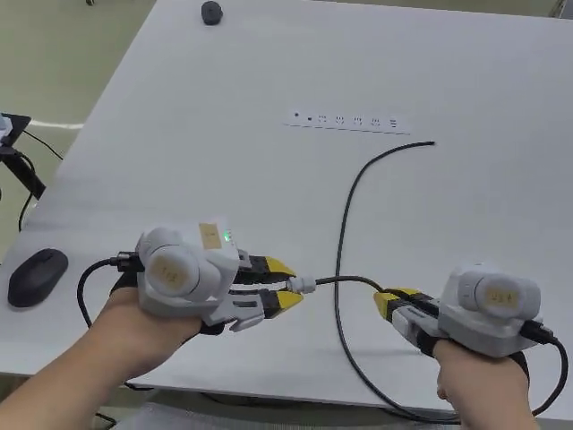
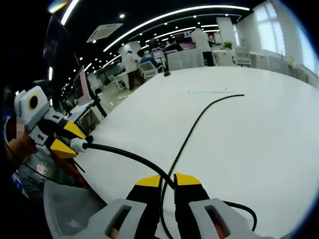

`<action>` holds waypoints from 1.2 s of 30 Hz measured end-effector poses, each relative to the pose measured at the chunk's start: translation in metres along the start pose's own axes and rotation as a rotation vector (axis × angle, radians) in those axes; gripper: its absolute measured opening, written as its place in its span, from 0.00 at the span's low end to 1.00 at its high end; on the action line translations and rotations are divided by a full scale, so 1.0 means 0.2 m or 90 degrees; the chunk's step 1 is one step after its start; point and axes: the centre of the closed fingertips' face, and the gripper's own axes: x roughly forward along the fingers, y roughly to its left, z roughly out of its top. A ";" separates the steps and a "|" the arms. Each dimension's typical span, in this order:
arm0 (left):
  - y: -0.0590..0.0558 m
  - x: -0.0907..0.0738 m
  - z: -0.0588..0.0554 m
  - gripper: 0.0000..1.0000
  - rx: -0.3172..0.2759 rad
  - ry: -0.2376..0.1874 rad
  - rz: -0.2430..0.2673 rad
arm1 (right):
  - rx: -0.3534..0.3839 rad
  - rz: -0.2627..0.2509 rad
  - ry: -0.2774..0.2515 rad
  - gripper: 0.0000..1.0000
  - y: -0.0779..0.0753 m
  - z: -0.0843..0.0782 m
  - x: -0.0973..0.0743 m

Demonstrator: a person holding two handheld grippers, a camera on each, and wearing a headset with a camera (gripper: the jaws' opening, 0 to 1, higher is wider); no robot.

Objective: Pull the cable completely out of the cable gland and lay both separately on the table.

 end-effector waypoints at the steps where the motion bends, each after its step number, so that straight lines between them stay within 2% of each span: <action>1: 0.00 0.00 0.00 0.15 -0.001 0.001 0.000 | -0.022 -0.001 0.001 0.04 0.00 0.00 0.00; 8: -0.01 0.01 -0.02 0.15 -0.005 0.009 -0.002 | -0.149 -0.005 0.007 0.07 0.00 0.02 -0.03; 9: -0.01 0.01 -0.02 0.15 -0.004 0.010 -0.004 | -0.165 -0.005 0.009 0.10 0.00 0.02 -0.04; 11: -0.03 0.02 -0.01 0.15 0.000 0.012 -0.009 | -0.270 -0.012 0.012 0.13 0.01 0.04 -0.07; 14: -0.04 0.04 0.00 0.15 -0.001 0.012 -0.011 | -0.384 0.013 -0.014 0.19 0.12 0.09 -0.08; 18: -0.05 0.07 0.01 0.15 0.004 0.016 -0.013 | -0.505 0.028 -0.017 0.20 0.22 0.10 -0.09; 20: -0.05 0.07 0.02 0.15 0.003 0.015 -0.015 | -0.574 0.059 -0.040 0.20 0.34 0.13 -0.10; 23: -0.07 0.08 0.02 0.15 0.005 0.019 -0.019 | -0.628 0.079 -0.041 0.19 0.41 0.13 -0.09; 26: -0.08 0.09 0.01 0.15 0.008 0.026 -0.020 | -0.669 0.092 -0.043 0.14 0.45 0.12 -0.08; 32: -0.08 0.09 0.00 0.15 -0.001 0.028 -0.016 | -0.687 0.109 -0.036 0.04 0.46 0.10 -0.07; 36: -0.08 0.09 0.00 0.15 0.002 0.030 -0.017 | -0.694 0.118 -0.034 0.03 0.46 0.09 -0.07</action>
